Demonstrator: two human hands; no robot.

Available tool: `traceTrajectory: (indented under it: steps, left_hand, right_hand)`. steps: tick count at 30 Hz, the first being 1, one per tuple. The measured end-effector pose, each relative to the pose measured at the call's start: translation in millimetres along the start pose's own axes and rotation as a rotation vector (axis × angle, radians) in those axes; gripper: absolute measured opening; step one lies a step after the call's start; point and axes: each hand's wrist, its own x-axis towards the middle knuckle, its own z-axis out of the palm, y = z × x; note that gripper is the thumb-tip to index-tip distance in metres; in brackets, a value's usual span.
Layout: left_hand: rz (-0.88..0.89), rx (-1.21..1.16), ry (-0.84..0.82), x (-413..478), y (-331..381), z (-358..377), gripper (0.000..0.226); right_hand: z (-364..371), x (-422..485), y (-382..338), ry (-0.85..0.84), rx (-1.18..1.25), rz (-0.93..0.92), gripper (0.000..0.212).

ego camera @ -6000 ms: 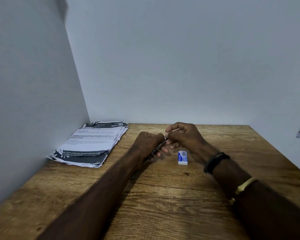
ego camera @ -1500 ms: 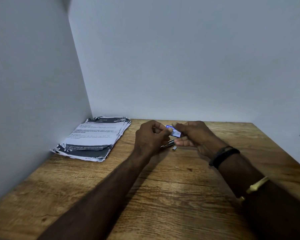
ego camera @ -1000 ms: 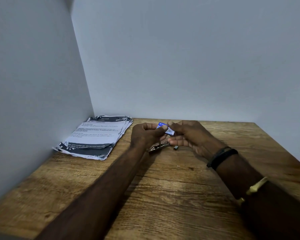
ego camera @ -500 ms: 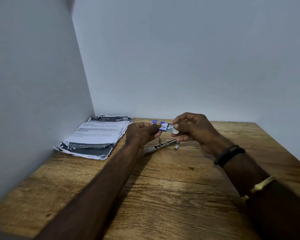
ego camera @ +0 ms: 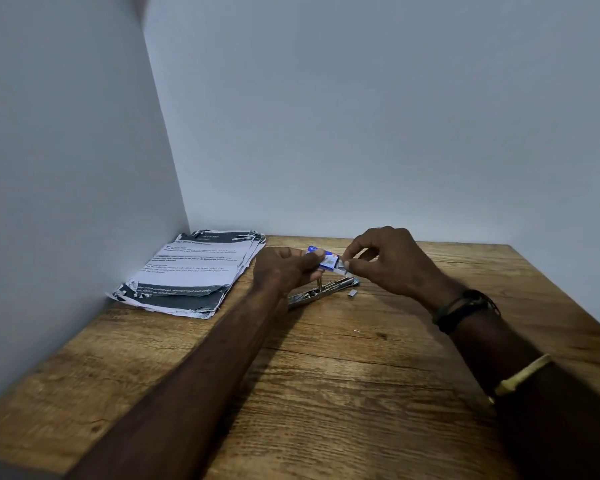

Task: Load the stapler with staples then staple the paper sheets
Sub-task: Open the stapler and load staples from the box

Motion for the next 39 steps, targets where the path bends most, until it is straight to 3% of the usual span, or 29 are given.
traceTrajectory:
  steps: [6,19,31,39]
  left_hand:
    - [-0.015,0.046,-0.017,-0.2,-2.2,2.1,0.022]
    - [-0.003,0.104,-0.066,-2.6,-6.5,2.0,0.023]
    - [-0.028,0.069,-0.049,-3.3,-4.9,2.0,0.021]
    - [-0.025,0.105,-0.059,-3.5,-4.5,1.3,0.024]
  right_hand:
    - [-5.4,-0.2,-0.9,-0.057,-0.047,-0.03,0.012]
    - [-6.3,0.2,-7.1,-0.215,-0.28,0.01,0.004]
    - [-8.1,-1.7,-5.3,-0.172,-0.196,-0.011,0.007]
    - [-12.7,-5.3,-9.3,-0.199,-0.148,-0.027,0.022]
